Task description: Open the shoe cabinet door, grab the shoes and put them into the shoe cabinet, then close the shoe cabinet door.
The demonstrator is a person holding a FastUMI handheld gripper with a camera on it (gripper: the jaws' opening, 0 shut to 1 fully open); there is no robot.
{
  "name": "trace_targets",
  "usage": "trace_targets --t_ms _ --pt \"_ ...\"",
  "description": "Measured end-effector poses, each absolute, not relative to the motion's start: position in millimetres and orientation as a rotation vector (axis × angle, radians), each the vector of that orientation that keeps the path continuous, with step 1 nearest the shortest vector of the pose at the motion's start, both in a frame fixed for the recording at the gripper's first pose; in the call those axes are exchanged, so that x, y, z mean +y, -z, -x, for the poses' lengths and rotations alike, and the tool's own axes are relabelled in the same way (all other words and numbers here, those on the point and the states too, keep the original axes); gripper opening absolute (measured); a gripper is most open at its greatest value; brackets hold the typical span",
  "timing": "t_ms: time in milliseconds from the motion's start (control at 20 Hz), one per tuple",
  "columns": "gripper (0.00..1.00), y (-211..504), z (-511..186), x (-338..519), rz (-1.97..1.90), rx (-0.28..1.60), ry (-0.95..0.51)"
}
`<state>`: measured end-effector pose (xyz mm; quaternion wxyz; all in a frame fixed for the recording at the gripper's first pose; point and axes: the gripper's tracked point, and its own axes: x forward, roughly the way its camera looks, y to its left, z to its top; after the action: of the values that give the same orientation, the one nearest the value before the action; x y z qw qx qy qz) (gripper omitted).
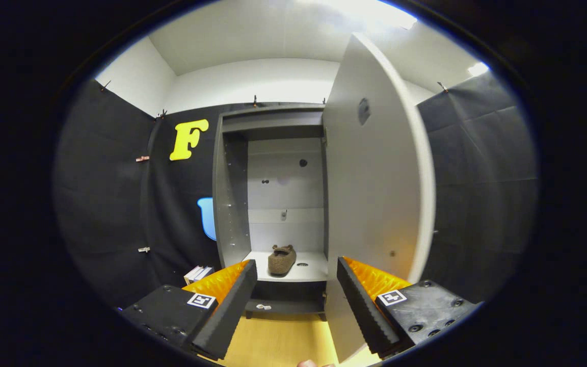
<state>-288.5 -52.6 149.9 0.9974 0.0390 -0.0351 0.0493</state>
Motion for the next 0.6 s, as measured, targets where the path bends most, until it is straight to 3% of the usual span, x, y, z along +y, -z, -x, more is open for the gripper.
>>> trace_targets --t_ms 250,600 --pt "0.99 -166 319 -110 -0.06 -0.115 -0.076" --pt "0.97 -131 304 -227 -0.105 -0.045 0.121"
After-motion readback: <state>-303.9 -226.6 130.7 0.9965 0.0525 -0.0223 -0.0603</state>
